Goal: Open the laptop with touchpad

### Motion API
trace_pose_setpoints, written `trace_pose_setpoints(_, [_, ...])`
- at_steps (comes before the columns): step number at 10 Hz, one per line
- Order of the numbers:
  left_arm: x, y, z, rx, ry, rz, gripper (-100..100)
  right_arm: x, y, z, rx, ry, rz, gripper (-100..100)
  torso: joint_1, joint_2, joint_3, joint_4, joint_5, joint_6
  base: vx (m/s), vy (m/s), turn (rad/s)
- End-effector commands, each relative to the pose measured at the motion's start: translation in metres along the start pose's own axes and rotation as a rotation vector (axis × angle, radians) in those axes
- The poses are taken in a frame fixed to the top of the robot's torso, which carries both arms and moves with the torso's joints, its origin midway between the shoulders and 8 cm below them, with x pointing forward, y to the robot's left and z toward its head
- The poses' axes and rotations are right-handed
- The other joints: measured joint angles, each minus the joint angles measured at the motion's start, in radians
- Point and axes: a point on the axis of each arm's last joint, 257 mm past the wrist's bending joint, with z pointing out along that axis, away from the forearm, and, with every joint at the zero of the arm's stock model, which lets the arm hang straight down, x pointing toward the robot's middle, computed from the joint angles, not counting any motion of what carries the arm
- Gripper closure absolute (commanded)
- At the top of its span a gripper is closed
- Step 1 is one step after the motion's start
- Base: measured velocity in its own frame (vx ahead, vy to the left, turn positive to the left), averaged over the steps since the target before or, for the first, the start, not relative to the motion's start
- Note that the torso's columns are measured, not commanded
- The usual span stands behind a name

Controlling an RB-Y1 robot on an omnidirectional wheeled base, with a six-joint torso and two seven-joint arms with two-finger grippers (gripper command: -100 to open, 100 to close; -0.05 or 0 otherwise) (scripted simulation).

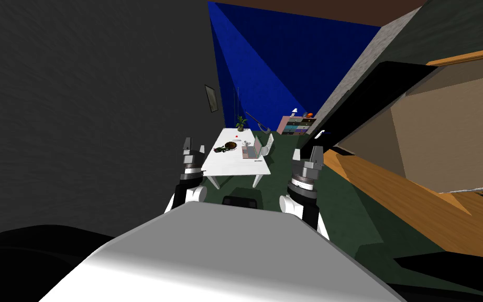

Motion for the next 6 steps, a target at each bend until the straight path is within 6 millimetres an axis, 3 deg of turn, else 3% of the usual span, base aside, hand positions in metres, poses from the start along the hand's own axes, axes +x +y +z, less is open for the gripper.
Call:
trace_pose_setpoints(1, [0.0, 0.0, 0.0, 0.0, 0.0, 0.0, 0, 0.0, 0.0, 0.0, 0.0, 0.0, 0.0, 0, 0.0, 0.04, -0.082, 0.041, 0.0, 0.0, 0.0, 0.0, 0.0])
trace_pose_setpoints(6, [0.0, -0.0001, 0.0, 0.0, 0.0, 0.0, 0, 0.0, 0.0001, 0.0, 0.0, 0.0, 0.0, 0, 0.0, 0.396, -0.792, 0.396, 0.0, 0.0, 0.0, 0.0, 0.0])
